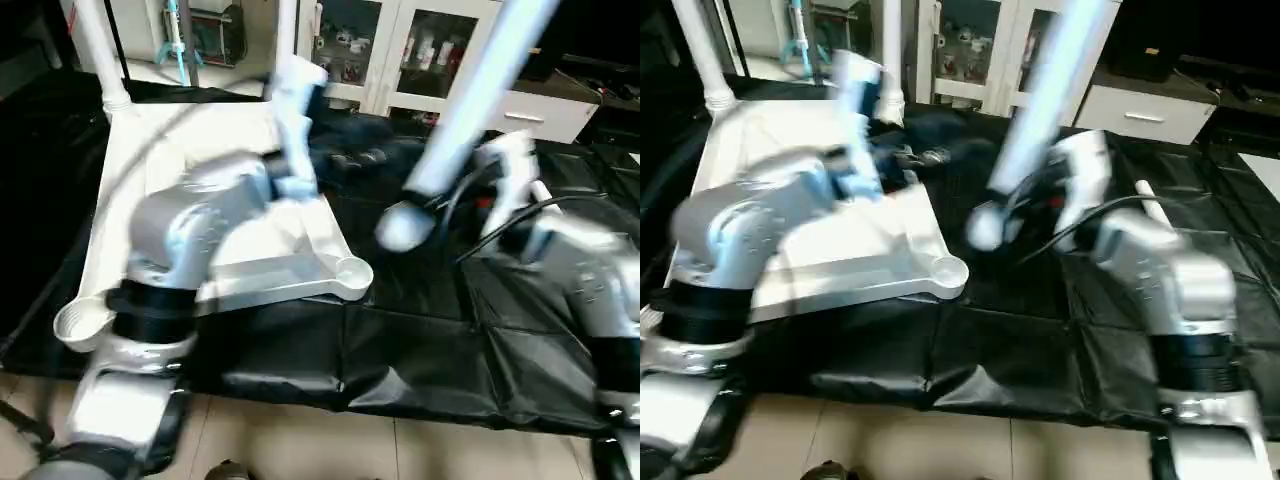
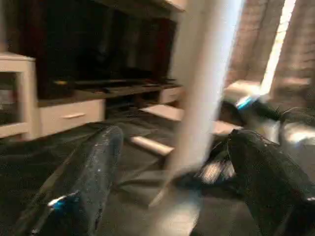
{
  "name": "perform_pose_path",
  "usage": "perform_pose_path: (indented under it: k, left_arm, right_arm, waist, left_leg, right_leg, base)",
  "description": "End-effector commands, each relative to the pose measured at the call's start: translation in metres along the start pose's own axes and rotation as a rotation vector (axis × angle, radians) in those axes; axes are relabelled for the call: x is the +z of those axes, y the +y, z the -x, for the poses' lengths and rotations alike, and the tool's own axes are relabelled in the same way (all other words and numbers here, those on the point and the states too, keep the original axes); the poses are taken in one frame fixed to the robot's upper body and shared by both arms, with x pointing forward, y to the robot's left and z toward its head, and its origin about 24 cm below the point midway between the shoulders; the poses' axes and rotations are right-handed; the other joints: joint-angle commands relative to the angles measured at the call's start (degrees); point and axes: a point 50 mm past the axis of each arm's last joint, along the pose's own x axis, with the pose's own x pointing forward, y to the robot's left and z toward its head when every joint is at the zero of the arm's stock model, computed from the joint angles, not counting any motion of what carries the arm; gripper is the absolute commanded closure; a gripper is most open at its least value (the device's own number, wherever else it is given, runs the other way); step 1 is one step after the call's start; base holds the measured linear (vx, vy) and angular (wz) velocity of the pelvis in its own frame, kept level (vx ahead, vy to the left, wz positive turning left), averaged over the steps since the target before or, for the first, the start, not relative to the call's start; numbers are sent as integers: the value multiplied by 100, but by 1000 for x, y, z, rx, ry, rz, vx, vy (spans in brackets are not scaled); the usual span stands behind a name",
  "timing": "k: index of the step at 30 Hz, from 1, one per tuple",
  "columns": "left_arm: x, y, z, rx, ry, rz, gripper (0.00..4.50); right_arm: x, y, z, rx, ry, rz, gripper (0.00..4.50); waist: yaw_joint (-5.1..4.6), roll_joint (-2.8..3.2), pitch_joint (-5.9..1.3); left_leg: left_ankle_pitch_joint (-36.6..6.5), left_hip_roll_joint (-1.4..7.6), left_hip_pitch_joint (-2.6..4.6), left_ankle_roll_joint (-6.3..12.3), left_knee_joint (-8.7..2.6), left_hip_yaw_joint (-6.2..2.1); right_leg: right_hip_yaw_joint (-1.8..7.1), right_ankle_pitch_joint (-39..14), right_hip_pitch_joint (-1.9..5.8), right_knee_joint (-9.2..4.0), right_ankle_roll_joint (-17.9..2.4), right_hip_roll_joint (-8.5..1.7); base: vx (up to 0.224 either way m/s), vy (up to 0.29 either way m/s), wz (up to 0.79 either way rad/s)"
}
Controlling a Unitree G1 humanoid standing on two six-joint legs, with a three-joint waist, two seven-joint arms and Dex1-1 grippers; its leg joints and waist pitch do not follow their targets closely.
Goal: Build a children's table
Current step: Pick table leg
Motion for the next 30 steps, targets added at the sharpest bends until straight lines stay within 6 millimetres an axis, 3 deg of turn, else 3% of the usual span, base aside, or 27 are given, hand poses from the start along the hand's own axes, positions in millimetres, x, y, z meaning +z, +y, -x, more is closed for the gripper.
perform_pose_path:
  k: [1,3,4,5,7,9,16,18,19,20,22,25,30]
  left_arm:
    - [-21,0,5,-39,105,-88,44]
    - [-47,-1,12,-87,242,-138,44]
    - [-69,-3,18,-137,360,-165,44]
    - [-69,-3,18,-137,360,-165,44]
    - [-87,-6,24,-176,456,-172,44]
    - [-123,-6,37,-227,616,-110,44]
    - [-140,5,41,-215,677,-162,44]
    - [-142,8,41,-207,688,-174,44]
    - [-143,13,42,-193,698,-184,44]
    - [-143,18,41,-171,701,-192,44]
    - [-143,22,41,-153,702,-198,44]
    - [-142,27,43,-143,707,-200,44]
    - [-141,31,49,-146,698,-188,87]
  right_arm:
    - [-4,-12,7,-101,6,37,260]
    - [-13,-9,9,-102,19,62,260]
    - [-20,-4,10,-90,36,71,260]
    - [-20,-4,10,-90,36,71,260]
    - [-26,0,9,-75,45,68,260]
    - [-39,17,6,-1,72,22,260]
    - [-48,34,4,106,90,-11,260]
    - [-49,38,4,127,95,-19,260]
    - [-50,42,4,156,98,-21,260]
    - [-51,45,5,179,103,-23,260]
    - [-52,48,6,196,108,-23,260]
    - [-54,50,6,204,119,-23,260]
    - [-53,49,7,205,119,-24,260]
  waist:
    - [-30,52,-465]
    - [-20,104,-456]
    - [-48,86,-448]
    - [-48,105,-466]
    - [-56,122,-475]
    - [-74,130,-446]
    - [-108,123,-428]
    - [-105,114,-438]
    - [-106,75,-431]
    - [-91,91,-431]
    - [-80,43,-429]
    - [-81,56,-424]
    - [-86,57,-428]
  left_leg:
    - [-584,181,85,-263,-390,-92]
    - [-665,203,106,-202,-414,-108]
    - [-676,196,93,-203,-415,-97]
    - [-647,199,102,-191,-418,-104]
    - [-621,201,90,-194,-414,-104]
    - [-748,197,78,-186,-431,-103]
    - [-1093,221,91,-228,-449,-115]
    - [-1081,229,96,-225,-450,-124]
    - [-1068,222,93,-180,-447,-113]
    - [-1072,222,101,-190,-443,-112]
    - [-1072,228,84,-172,-447,-121]
    - [-1116,240,77,-203,-456,-137]
    - [-1025,237,79,-188,-448,-124]
  right_leg:
    - [255,-796,327,-353,-953,-280]
    - [256,-892,294,-387,-843,-289]
    - [262,-861,297,-375,-833,-272]
    - [264,-784,300,-361,-824,-276]
    - [265,-651,302,-337,-964,-288]
    - [273,-749,300,-357,-971,-289]
    - [282,-1201,290,-418,-965,-331]
    - [282,-1240,287,-402,-933,-343]
    - [285,-1234,275,-432,-925,-333]
    - [286,-1250,270,-419,-931,-342]
    - [281,-1355,282,-425,-896,-358]
    - [281,-1545,277,-436,-831,-385]
    - [283,-1362,264,-419,-924,-376]
  base:
    - [0,0,0]
    - [0,0,0]
    - [0,0,0]
    - [0,0,0]
    - [0,0,0]
    - [0,0,0]
    - [0,0,0]
    - [0,0,0]
    - [0,0,0]
    - [0,0,0]
    - [0,0,0]
    - [0,0,0]
    - [0,0,0]
